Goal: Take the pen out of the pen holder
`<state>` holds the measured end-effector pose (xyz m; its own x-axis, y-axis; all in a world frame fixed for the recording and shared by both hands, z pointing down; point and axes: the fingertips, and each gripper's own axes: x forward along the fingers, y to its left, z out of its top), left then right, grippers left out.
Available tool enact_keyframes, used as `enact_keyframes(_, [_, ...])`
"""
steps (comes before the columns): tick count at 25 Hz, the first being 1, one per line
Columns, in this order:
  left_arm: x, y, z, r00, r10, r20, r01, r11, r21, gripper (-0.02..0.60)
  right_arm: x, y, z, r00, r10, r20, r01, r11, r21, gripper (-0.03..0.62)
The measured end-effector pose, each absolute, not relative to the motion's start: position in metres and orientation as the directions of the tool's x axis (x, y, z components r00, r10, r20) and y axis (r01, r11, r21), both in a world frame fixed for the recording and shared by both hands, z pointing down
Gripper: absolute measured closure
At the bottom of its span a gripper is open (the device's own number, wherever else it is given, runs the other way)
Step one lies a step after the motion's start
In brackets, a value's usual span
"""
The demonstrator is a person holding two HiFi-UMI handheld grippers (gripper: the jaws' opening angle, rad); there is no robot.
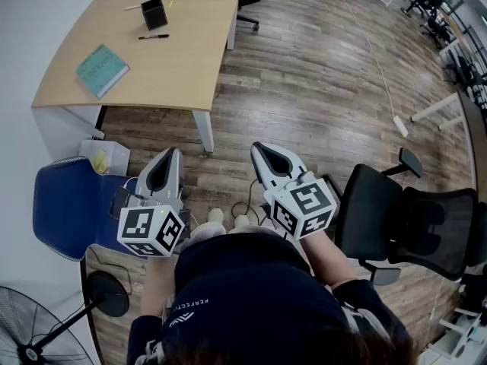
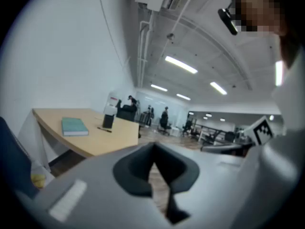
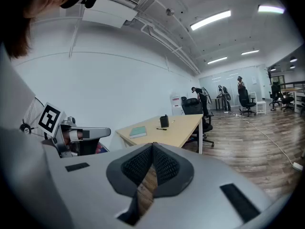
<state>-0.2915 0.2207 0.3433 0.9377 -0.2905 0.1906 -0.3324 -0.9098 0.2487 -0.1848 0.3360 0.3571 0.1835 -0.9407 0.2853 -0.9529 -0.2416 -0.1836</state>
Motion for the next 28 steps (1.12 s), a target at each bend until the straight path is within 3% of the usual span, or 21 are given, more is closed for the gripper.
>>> enact_keyframes(11, [-0.272, 0.253, 0.353, 0.967, -0.209, 0.144, -0.249, -0.885, 0.393, 0.577, -0.165, 0.360, 0.373, 0.168, -0.943, 0.286, -0.951, -0.231, -0.206, 0.592])
enact_keyframes(20, [-0.267, 0.230, 0.360, 0.953, -0.270, 0.139, -0.302, -0.886, 0.352, 0.577, -0.146, 0.344, 0.389, 0.138, -0.941, 0.310, -0.946, -0.217, -0.239, 0.592])
enact_keyframes(28, [-0.220, 0.178, 0.377, 0.952, -0.242, 0.186, -0.292, -0.900, 0.323, 0.575, -0.109, 0.296, 0.395, 0.126, -0.933, 0.336, -0.954, -0.207, -0.216, 0.592])
